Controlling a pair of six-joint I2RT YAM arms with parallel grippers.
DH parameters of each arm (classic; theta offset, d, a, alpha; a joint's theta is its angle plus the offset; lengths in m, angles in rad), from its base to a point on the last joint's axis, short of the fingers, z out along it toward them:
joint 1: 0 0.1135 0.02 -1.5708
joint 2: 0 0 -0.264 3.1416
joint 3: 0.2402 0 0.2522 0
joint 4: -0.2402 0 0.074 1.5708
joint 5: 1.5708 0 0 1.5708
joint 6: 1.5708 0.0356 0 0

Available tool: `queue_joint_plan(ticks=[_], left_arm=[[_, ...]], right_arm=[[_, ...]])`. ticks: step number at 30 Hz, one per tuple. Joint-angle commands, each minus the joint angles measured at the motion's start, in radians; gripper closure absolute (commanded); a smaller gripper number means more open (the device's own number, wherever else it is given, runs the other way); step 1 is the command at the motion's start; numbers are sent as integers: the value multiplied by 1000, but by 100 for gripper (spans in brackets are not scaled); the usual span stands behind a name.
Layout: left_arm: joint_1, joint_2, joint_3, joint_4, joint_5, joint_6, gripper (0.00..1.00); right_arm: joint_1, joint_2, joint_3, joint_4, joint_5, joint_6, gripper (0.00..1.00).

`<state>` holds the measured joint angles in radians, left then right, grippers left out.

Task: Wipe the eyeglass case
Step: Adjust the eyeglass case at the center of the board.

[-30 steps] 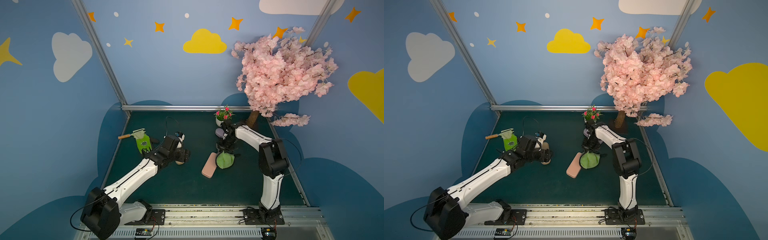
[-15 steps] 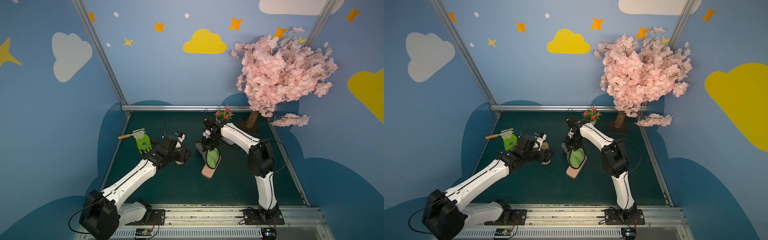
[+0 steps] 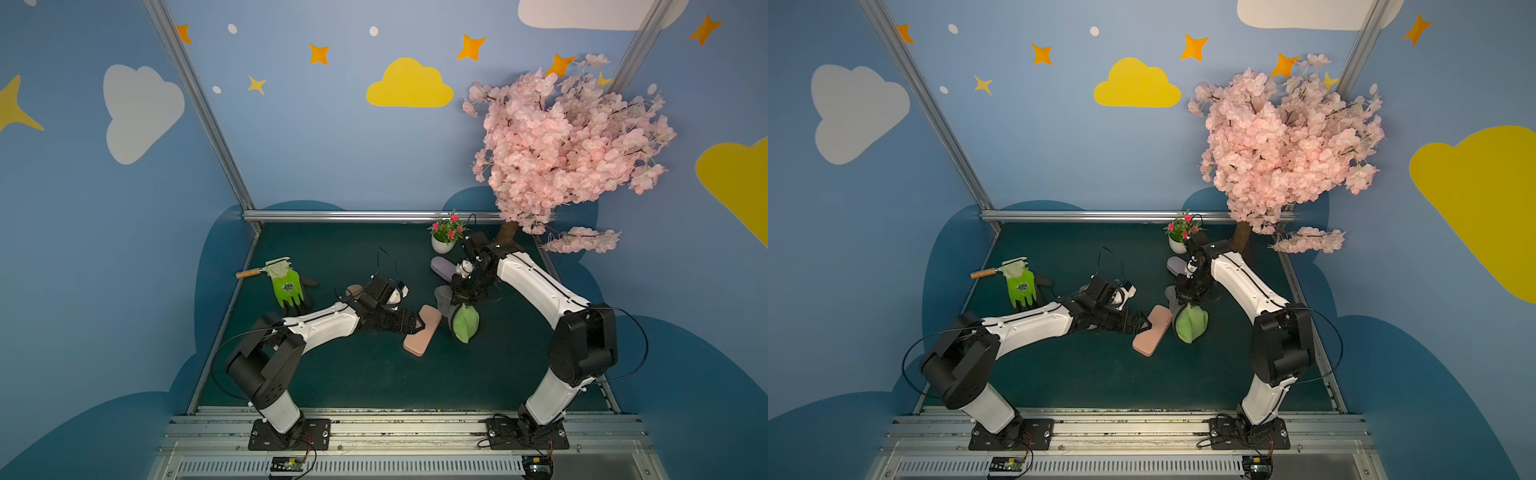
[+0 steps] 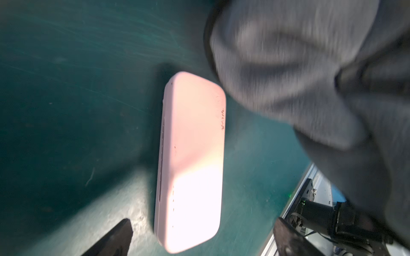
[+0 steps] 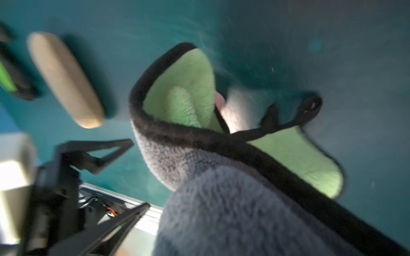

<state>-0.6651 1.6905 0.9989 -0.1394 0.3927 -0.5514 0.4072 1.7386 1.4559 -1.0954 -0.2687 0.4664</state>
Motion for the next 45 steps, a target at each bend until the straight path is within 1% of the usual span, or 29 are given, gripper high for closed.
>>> queue_joint_plan(ticks=[1,3,6,9,10,12,14,16,18,20,21,23,24,26,29,30,32,34,35,36,37,39,41,43,45], left_arm=[[13,51,71,-98,101,16,0],[9,92,70,-67,181,7,3],[2,164,106,-56,281,9,5],[0,208,120,-46,349,9,4],[-2,219,109,-32,368,-1,5],[-2,210,80,-9,383,-23,6],[-3,167,35,56,396,-47,5],[-16,145,23,109,405,-55,5],[-37,163,54,133,410,-56,5],[-58,204,132,73,414,-22,5],[-60,214,148,62,413,-15,5],[-53,208,148,54,400,-13,5],[-47,183,126,67,392,-18,5],[-38,120,83,70,390,-10,5],[-10,5,12,43,393,13,5],[5,-38,-3,8,383,38,5],[27,-111,11,-124,316,152,5],[37,-165,69,-249,184,310,4],[35,-176,89,-269,100,385,4],[28,-186,99,-261,-2,459,4],[24,-190,92,-223,-58,536,4],[15,-189,63,-118,-93,684,5],[1,-163,56,-48,-102,822,4],[-5,-100,94,-44,-137,926,2],[-1,-26,151,-96,-151,991,2]], right_arm=[[2,-5,-46,-7,30,20,100],[2,15,-92,43,16,31,100],[4,101,-115,128,-57,45,100],[8,201,-78,189,-159,59,100],[12,232,-48,193,-168,60,100],[24,286,29,184,-190,49,100],[34,344,115,165,-234,40,100],[42,389,173,171,-289,44,100],[55,430,226,173,-338,46,100],[66,466,276,164,-387,44,100],[70,477,294,150,-390,38,100],[62,461,309,123,-351,20,100],[54,436,308,111,-319,8,100],[32,374,306,82,-278,-17,100],[-16,262,284,61,-259,-46,100],[-32,227,269,60,-255,-54,100],[-57,165,238,57,-254,-63,100],[-74,110,189,60,-258,-63,100],[-77,90,169,60,-267,-67,100],[-80,62,137,58,-277,-70,100],[-84,33,101,61,-283,-69,100],[-92,-31,28,68,-272,-70,100],[-101,-84,-30,74,-264,-79,100],[-113,-127,-83,70,-253,-92,100],[-133,-161,-130,63,-267,-98,100]])
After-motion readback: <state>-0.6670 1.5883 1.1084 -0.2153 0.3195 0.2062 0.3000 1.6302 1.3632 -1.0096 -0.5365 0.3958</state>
